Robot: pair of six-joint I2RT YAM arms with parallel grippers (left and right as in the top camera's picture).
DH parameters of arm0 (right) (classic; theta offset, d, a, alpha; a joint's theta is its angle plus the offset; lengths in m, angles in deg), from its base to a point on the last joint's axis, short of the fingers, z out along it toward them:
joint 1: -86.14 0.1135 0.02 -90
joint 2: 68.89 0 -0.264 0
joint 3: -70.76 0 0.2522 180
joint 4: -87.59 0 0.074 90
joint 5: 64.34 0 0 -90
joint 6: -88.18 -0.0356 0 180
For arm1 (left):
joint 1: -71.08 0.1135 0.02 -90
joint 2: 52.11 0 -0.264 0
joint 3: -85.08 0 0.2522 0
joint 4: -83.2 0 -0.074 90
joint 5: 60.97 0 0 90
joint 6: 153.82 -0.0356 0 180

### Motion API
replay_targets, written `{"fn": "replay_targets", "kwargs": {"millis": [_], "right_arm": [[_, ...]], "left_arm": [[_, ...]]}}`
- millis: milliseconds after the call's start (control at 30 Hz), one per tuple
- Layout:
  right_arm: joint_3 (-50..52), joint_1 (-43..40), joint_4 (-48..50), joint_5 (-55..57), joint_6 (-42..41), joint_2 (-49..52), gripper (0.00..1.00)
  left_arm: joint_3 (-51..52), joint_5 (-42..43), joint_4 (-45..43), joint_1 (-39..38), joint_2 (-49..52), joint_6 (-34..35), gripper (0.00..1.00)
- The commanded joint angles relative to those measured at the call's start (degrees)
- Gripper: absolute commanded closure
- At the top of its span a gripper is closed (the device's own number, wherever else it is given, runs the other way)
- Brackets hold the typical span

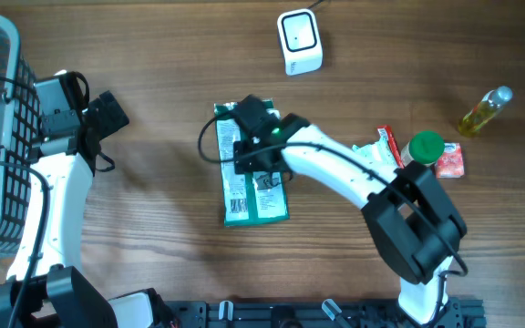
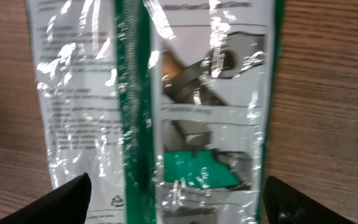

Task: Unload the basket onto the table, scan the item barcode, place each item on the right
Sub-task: 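Close the right gripper on the top edge of the gloves pack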

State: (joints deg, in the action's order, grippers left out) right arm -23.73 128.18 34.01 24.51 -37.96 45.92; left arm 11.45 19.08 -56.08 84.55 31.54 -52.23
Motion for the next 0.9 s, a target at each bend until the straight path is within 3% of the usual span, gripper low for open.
{"fn": "replay_targets", "kwargs": {"millis": [0, 433, 667, 867], "right_arm": [[0.44, -0.92, -0.55, -6.25, 1.66, 0.94, 0.11], [0.44, -0.61, 0.20, -0.17, 1.64, 7.52, 0.05], [0.20, -0.61, -1.46, 0.09, 2.32, 8.09, 0.50], [-3.32, -0.66, -8.52, 8.72, 2.40, 7.96, 0.49]], "left_arm": [[-0.61, 0.09, -0.13, 0.26, -0.72, -0.70, 0.00], [-0.61, 0.09, -0.13, 0.26, -0.72, -0.70, 0.00], [-0.61, 0.09, -0.13, 0.26, -0.72, -0.70, 0.00], [-0.61, 0.09, -0.13, 0.26, -0.72, -0.70, 0.00]]}}
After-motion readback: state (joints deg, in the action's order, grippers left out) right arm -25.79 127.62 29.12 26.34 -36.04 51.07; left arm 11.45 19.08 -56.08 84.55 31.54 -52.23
